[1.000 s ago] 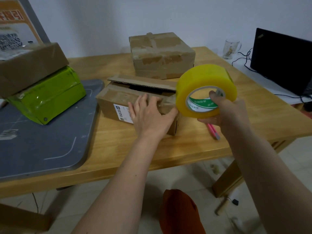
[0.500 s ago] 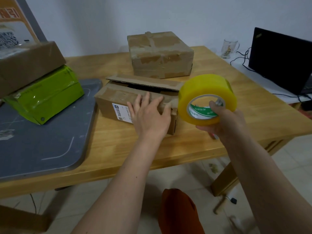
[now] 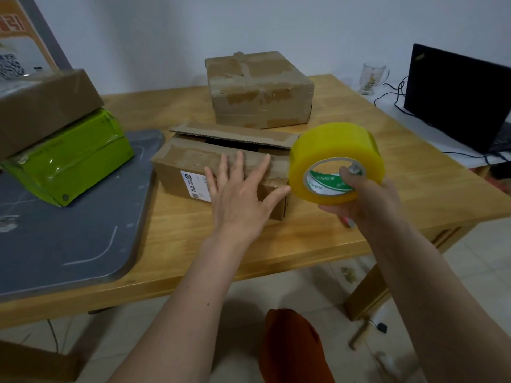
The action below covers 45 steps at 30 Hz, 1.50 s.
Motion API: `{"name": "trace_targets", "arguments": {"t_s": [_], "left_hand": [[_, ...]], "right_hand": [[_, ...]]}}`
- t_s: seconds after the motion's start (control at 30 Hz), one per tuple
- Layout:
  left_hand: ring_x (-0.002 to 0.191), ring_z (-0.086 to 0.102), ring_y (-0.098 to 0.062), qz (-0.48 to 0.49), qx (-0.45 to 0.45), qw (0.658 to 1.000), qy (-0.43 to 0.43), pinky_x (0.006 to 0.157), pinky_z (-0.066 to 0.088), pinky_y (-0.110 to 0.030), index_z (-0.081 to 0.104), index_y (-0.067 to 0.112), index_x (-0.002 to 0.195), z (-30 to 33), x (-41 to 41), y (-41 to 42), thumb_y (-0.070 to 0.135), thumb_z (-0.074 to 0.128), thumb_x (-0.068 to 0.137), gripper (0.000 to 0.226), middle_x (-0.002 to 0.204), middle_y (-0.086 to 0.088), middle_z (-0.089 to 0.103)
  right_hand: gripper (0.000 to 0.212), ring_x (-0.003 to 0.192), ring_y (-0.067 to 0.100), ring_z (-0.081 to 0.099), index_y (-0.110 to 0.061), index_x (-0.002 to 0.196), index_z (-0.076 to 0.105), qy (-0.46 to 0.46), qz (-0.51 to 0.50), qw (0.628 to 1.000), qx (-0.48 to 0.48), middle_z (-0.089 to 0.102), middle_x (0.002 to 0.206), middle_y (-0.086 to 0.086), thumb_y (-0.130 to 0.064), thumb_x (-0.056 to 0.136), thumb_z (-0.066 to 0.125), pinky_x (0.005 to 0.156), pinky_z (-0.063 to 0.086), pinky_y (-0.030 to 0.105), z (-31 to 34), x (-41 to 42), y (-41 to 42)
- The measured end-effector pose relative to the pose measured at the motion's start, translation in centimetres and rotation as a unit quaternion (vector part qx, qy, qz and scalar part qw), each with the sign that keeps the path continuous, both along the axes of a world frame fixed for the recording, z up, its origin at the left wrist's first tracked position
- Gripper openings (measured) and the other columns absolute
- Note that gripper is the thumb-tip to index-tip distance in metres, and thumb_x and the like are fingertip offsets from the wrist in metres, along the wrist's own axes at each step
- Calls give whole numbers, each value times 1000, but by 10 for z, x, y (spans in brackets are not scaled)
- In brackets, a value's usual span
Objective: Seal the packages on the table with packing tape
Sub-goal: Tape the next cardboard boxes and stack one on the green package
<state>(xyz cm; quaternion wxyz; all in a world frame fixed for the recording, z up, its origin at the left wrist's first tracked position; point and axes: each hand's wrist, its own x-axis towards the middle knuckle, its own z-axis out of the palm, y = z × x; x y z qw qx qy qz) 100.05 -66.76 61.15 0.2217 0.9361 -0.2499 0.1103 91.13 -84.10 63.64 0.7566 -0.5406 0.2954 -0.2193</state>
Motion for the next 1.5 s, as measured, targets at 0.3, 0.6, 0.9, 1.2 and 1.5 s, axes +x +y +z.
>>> {"name": "trace_targets", "arguments": {"t_s": [0.3,0.6,0.9,1.2,1.5], "left_hand": [[151,1,-25,18,6,1000,-6,118,-12,-45,31,50,146,0,0,-2,84,13,71,84,164,-2,13],[151,0,-26,14,36,999,-14,119,-12,-48,28,51,146,2,-1,-2,81,11,75,79,164,-2,11],[150,13,-19,-148,60,982,-100,123,-1,-32,22,9,154,0,-22,-6,41,47,90,76,162,-7,21],[151,-1,-18,-71,150,982,-93,116,-11,-29,2,10,156,6,-6,4,40,50,94,85,165,-6,1],[151,5,-16,-135,138,975,-114,118,-7,-26,8,10,156,9,-14,6,30,48,92,78,164,-5,8]], "right_hand": [[41,104,37,66,-10,133,52,-27,30,998,-46,62,124,19,-12,93,62,72,59,49,-10,-3,-9],[38,99,35,67,-6,129,55,-45,19,999,-19,65,116,16,-2,92,61,68,60,46,-27,0,-9],[31,91,35,67,-5,120,57,-46,-30,998,23,66,101,10,3,90,60,73,58,50,-37,3,-1],[40,103,38,63,-6,130,55,-25,-25,999,-1,62,117,16,1,91,61,64,59,43,-31,8,0],[34,102,35,64,-10,123,59,0,-32,999,-12,63,114,12,-1,90,63,57,60,38,-33,14,3]]}}
